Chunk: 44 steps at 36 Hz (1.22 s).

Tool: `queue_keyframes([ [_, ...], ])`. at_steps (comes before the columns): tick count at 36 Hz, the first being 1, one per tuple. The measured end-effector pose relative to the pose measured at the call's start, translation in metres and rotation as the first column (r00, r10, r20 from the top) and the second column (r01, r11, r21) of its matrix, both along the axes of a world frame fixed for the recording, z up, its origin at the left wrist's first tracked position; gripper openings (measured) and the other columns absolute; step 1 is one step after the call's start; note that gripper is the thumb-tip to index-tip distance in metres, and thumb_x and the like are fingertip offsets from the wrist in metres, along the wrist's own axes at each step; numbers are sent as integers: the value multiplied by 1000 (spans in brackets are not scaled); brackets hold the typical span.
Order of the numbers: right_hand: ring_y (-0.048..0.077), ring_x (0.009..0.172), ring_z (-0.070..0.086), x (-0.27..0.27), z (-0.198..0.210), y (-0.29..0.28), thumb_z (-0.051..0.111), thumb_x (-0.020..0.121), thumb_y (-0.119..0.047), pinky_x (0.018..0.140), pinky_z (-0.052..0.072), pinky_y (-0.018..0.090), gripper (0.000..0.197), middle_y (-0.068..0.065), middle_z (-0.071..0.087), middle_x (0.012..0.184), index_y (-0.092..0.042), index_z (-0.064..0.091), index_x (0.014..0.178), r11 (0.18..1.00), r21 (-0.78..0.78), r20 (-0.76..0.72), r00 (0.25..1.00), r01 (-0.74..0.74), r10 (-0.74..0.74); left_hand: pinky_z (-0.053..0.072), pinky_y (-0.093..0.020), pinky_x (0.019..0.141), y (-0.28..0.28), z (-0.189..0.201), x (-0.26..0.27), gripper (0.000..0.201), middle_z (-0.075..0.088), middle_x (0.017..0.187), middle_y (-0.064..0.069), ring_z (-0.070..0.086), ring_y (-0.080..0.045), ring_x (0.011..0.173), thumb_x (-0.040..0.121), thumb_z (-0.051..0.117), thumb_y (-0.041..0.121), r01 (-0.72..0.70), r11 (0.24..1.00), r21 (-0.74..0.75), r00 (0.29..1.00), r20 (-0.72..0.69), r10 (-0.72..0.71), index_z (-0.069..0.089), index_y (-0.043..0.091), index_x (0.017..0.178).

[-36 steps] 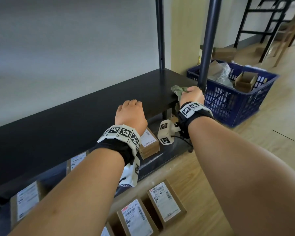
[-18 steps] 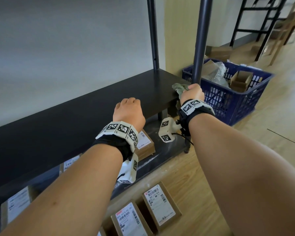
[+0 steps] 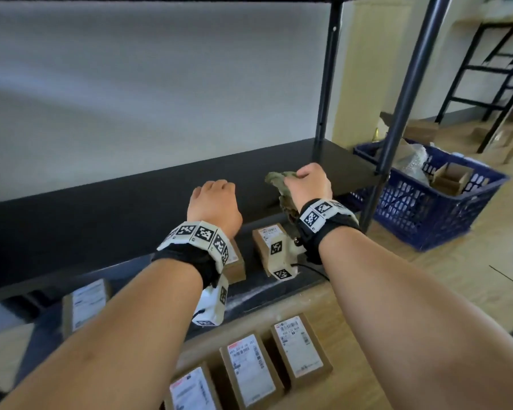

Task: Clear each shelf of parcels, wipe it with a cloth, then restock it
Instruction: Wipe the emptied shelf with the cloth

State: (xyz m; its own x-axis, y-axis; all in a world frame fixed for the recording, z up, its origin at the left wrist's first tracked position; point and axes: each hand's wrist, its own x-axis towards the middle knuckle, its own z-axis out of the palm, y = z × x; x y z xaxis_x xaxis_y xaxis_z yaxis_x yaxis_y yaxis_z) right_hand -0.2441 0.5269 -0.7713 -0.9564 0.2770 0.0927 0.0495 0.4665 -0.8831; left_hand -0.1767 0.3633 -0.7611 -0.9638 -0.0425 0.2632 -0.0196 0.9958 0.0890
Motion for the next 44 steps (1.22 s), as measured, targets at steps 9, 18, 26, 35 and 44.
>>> queue_keyframes([
  [9,17,81,55,39,24,-139,63,86,-27,70,38,27,21,-5,57,93,-19,58,105,950,86,-65,950,-300,305,30,-38,110,-115,6,81,48,44,142,-4,38,-24,132,88,48,14,-269,963,5,963,4,269,45,12,136],
  [18,14,73,54,98,16,-303,63,86,-25,51,35,22,23,-3,59,94,-16,55,106,786,124,-64,785,-606,616,32,-37,108,-233,-21,191,47,47,140,-3,39,-24,130,88,48,12,-549,836,7,836,33,548,48,13,134],
  [26,22,91,61,152,20,-424,61,89,-22,69,43,30,25,2,61,101,-12,53,111,595,245,-69,599,-765,798,32,-38,106,-294,-36,253,51,47,140,-2,39,-24,131,87,43,8,-695,716,59,719,39,694,45,17,137],
  [35,27,108,60,185,13,-501,53,94,-20,88,49,34,29,10,58,123,-10,57,122,403,486,49,484,-776,874,38,-35,101,-326,-57,276,48,51,135,-1,44,-23,125,89,46,12,-726,686,47,687,72,723,47,17,136],
  [44,26,115,57,185,-4,-480,47,97,-21,92,47,33,34,7,58,129,-22,57,130,348,458,95,434,-818,896,38,-37,101,-324,-61,280,44,51,134,-1,45,-24,124,89,45,12,-763,644,63,647,107,755,49,17,133],
])
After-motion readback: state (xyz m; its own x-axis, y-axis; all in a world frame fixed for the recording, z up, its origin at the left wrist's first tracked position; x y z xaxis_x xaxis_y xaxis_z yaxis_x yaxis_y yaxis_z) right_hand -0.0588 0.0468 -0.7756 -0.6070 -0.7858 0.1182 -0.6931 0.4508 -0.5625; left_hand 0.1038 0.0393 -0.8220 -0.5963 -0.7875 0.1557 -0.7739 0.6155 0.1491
